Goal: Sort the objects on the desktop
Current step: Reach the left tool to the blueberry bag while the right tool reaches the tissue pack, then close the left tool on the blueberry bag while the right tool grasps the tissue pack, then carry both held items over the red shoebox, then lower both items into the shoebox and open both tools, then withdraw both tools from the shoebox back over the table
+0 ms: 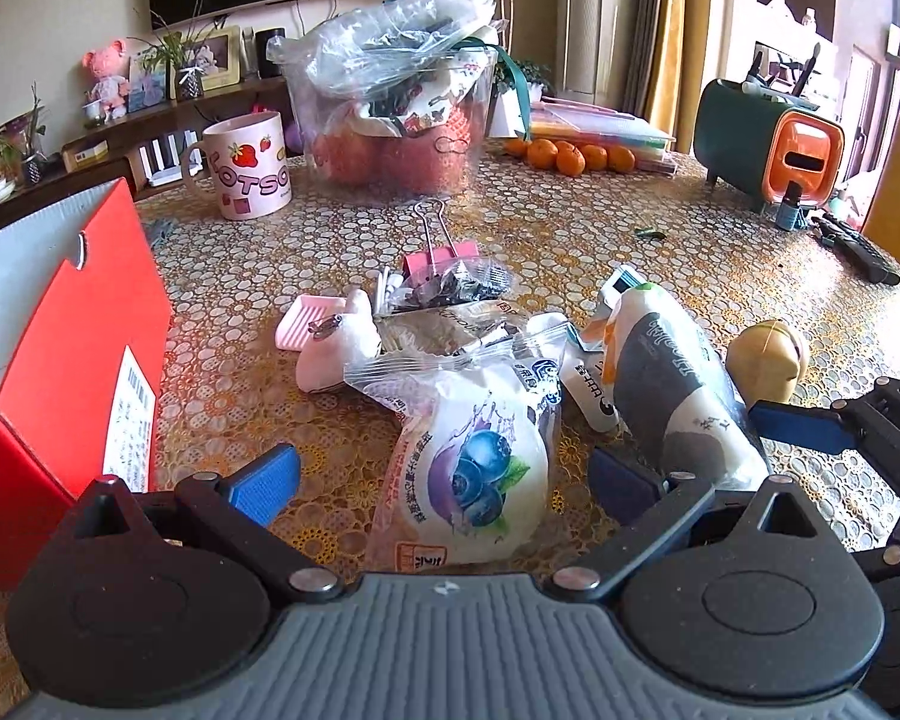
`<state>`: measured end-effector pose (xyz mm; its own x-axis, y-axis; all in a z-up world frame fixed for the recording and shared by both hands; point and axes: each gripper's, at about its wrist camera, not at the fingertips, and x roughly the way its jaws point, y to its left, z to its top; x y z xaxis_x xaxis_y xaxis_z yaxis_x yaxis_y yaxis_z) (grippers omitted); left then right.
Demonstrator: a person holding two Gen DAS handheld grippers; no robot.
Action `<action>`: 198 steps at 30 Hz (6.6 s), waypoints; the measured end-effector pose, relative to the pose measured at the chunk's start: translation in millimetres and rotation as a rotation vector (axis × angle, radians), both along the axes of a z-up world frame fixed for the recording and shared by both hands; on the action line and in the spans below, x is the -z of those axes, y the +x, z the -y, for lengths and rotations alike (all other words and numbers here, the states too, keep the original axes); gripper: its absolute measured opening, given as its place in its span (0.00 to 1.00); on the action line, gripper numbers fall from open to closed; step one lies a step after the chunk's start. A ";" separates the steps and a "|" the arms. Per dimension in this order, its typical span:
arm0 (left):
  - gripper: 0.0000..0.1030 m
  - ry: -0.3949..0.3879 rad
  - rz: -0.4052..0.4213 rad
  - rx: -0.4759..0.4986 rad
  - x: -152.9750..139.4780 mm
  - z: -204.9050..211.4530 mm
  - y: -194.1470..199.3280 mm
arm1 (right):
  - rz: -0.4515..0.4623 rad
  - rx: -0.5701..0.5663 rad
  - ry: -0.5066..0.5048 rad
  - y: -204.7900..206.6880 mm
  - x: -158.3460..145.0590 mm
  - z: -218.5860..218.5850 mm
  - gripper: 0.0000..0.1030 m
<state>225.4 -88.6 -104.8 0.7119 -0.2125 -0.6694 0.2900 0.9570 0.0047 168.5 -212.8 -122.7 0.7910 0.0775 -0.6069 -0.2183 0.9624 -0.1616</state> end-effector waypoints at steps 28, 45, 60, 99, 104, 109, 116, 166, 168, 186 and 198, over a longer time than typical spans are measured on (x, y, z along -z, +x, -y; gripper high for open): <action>0.52 -0.046 -0.042 -0.009 -12.8 -11.4 -8.2 | 0.076 0.068 -0.016 -10.5 -26.6 -4.4 0.26; 0.52 -0.085 -0.017 -0.023 -66.6 -43.6 -59.1 | 0.115 -0.017 0.038 -51.1 -85.3 -25.3 0.26; 0.52 -0.140 0.002 -0.132 -112.2 -129.9 -91.7 | 0.113 -0.178 0.148 -66.3 -133.8 -76.0 0.26; 0.52 0.032 -0.070 -0.264 -105.9 -279.7 54.3 | 0.057 -0.371 0.133 51.4 -143.1 -219.3 0.26; 0.52 0.042 -0.114 -0.282 -86.7 -288.6 79.9 | 0.010 -0.347 0.123 65.7 -123.8 -228.6 0.26; 0.52 0.059 -0.181 -0.280 -72.4 -293.9 101.2 | -0.046 -0.338 0.116 78.5 -107.6 -240.3 0.26; 0.52 0.087 -0.267 -0.266 -57.5 -297.6 124.2 | -0.110 -0.337 0.091 92.6 -92.2 -259.4 0.28; 0.62 0.009 -0.257 -0.255 -106.0 -273.3 66.2 | -0.138 -0.359 0.191 55.0 -130.1 -224.0 0.72; 0.62 0.018 -0.250 -0.248 -108.7 -268.9 58.7 | -0.133 -0.359 0.194 50.1 -132.4 -219.5 0.72; 0.62 -0.013 -0.155 -0.208 -134.0 -223.6 -2.4 | -0.104 -0.337 0.247 8.3 -152.5 -162.5 0.77; 0.70 -0.063 -0.095 -0.162 -136.6 -178.8 -43.3 | -0.077 -0.300 0.286 -25.2 -151.9 -110.6 0.85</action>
<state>182.2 90.3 31.7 0.6747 -0.1436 -0.7240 0.1281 0.9888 -0.0767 143.3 -102.1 29.2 0.6609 0.4715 -0.5839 -0.4963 0.8582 0.1311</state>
